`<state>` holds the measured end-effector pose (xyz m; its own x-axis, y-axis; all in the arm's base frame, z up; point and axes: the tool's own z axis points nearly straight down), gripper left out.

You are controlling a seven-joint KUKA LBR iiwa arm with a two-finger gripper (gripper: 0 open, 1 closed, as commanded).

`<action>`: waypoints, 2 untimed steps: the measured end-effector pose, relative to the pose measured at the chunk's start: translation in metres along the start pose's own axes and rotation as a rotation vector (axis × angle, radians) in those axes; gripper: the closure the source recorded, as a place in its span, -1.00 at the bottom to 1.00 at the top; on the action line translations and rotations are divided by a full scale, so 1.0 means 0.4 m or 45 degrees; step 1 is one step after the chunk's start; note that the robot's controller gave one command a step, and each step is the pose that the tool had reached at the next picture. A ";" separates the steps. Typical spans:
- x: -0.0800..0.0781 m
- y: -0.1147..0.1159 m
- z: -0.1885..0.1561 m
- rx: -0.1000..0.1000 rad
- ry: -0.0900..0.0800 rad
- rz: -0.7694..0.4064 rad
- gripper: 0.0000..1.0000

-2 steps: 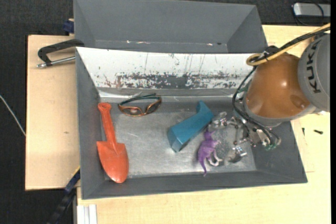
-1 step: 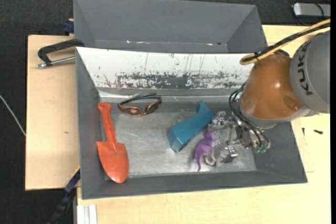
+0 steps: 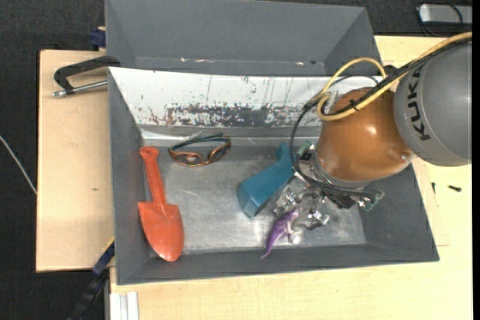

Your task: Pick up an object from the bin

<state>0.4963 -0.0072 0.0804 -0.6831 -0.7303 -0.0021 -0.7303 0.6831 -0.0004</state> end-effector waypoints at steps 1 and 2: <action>0.001 0.000 0.000 0.000 0.000 0.001 1.00; 0.001 -0.143 -0.384 0.005 -0.005 -0.035 1.00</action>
Offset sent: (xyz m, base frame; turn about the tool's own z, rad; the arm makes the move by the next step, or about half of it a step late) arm 0.0394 -0.0403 0.1522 -0.0307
